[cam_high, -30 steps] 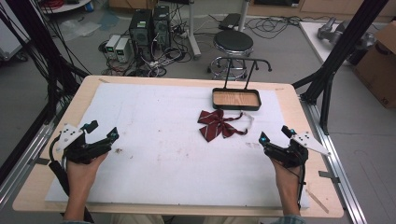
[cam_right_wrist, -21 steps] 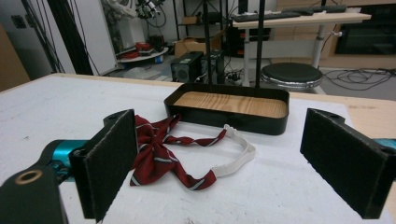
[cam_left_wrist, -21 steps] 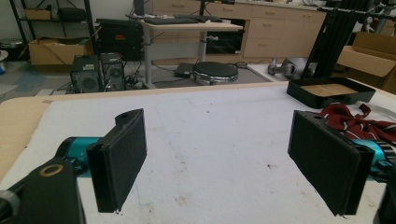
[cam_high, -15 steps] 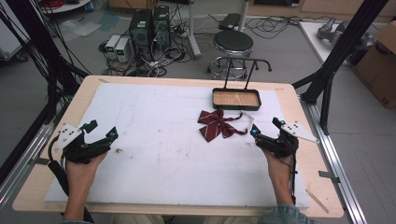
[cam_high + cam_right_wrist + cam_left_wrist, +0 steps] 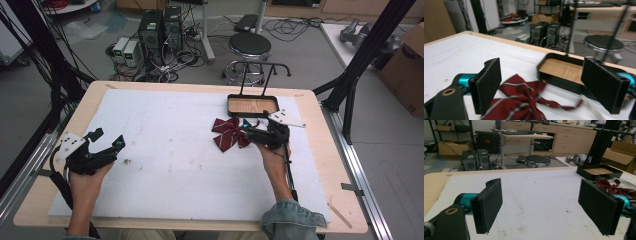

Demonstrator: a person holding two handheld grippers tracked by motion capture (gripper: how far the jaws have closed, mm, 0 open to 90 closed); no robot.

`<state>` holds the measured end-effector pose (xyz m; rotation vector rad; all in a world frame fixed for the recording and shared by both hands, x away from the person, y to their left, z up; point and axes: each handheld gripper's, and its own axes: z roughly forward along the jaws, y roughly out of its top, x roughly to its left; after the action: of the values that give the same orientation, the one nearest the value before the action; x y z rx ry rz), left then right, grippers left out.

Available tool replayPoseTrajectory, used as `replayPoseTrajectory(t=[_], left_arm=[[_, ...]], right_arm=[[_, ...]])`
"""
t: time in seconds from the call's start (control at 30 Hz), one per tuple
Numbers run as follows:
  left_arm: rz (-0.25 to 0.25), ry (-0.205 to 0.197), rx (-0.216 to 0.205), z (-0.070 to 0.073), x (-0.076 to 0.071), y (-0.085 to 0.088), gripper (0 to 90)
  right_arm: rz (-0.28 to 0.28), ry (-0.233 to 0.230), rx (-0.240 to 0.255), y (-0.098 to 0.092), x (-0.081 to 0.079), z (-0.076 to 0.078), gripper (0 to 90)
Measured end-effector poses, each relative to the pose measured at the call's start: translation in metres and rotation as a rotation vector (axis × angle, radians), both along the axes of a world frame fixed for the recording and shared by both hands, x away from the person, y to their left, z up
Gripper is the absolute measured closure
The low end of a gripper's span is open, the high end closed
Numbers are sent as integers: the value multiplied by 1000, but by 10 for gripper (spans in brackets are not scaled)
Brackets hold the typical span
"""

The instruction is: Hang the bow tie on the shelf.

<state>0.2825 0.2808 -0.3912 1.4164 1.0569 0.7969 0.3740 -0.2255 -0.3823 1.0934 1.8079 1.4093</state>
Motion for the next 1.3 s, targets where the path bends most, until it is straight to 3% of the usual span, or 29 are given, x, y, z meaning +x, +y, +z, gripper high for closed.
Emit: replayPoseTrajectory(t=[0.17, 0.37, 0.73, 1.2, 1.3], left_arm=[[1, -2, -7, 0, 0, 1, 198], [3, -1, -14, 0, 1, 3, 198], [5, -8, -17, -1, 3, 2, 200], [5, -3, -19, -2, 3, 3, 201], [5, -4, -22, -2, 3, 4, 201]], right_arm=[[34, 17, -15, 16, 10, -5, 265], [30, 131, -68, 23, 32, -28, 394], [1, 241, -142, 28, 53, -57, 547], [31, 335, -220, 39, 63, -68, 715], [12, 366, -195, 38, 63, -68, 757]])
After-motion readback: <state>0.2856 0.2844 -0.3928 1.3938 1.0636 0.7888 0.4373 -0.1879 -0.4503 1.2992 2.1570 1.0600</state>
